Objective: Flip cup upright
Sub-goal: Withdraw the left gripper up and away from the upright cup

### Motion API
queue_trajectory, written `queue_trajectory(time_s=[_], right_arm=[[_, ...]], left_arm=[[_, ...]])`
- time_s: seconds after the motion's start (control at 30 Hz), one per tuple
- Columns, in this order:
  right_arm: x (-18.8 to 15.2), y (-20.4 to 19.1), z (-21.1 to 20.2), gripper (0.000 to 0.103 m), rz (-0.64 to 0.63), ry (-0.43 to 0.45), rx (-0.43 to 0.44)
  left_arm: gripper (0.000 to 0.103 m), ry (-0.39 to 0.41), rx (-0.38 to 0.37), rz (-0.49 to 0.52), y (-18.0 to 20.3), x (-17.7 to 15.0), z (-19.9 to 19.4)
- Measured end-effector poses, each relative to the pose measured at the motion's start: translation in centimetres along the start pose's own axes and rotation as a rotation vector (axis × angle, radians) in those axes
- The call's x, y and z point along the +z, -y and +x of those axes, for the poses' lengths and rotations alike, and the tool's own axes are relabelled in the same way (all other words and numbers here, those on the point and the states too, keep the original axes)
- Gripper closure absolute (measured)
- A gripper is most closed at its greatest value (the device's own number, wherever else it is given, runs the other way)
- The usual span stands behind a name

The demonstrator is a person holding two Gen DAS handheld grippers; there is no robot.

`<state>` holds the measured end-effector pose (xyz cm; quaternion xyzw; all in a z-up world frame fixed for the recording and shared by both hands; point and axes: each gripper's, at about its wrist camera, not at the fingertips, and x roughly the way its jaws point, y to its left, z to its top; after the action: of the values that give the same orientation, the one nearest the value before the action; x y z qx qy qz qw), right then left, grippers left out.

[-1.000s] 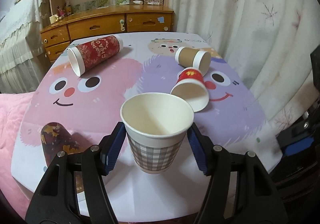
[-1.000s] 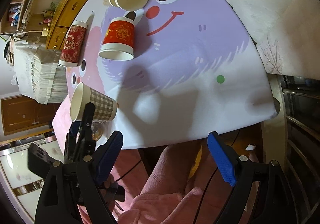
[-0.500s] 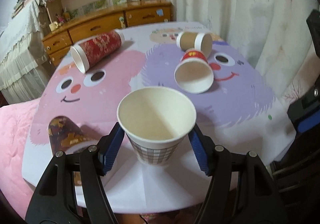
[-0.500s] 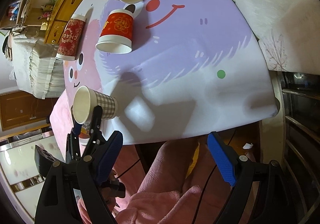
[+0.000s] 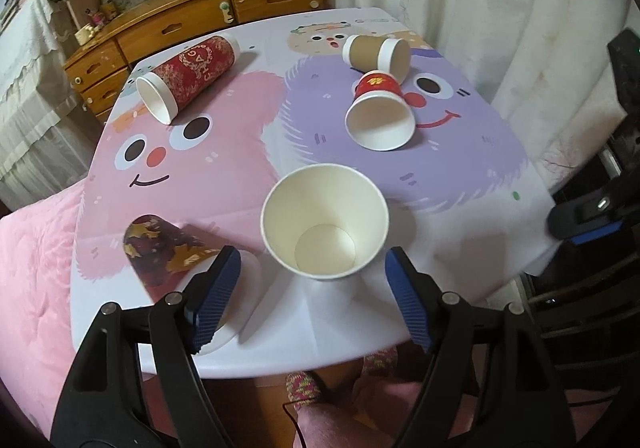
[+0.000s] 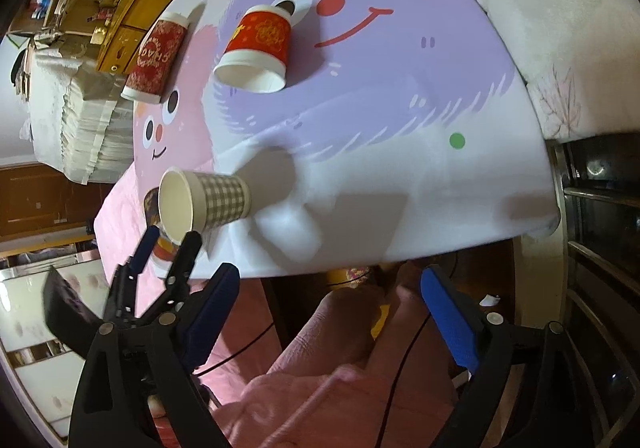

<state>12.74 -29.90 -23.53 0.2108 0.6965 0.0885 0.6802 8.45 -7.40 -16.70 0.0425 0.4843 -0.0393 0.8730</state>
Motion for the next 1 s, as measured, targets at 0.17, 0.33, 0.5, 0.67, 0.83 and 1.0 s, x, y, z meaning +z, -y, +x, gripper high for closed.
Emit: queue_trajectory(time_s=[0.17, 0.33, 0.5, 0.67, 0.83, 1.0], right_arm=[[-2.6, -1.7, -0.5, 0.007, -0.009, 0.047, -0.008], [-6.2, -4.3, -2.8, 0.006, -0.011, 0.158, -0.031], [-9.7, -8.1, -6.5, 0.005, -0.096, 0.286, -0.06], [-12.9, -12.3, -10.8, 0.002, -0.172, 0.4, -0.06], [-16.7, -17.1, -14.3, 0.001, -0.25, 0.558, -0.068], [-20.6, -21.2, -15.9, 0.0, -0.344, 0.707, -0.118]], left_arm=[[0.03, -0.03, -0.037, -0.015, -1.3, 0.3, -3.5], [0.03, -0.045, -0.032, -0.095, -4.5, 1.3, -8.7], [0.03, -0.027, -0.042, -0.147, -7.7, 2.8, -14.7], [0.03, 0.031, -0.034, -0.184, -9.4, 3.5, -19.4], [0.03, 0.119, -0.052, -0.222, -9.5, 2.9, -22.7], [0.03, 0.159, 0.03, -0.207, -9.0, 1.3, -24.1]])
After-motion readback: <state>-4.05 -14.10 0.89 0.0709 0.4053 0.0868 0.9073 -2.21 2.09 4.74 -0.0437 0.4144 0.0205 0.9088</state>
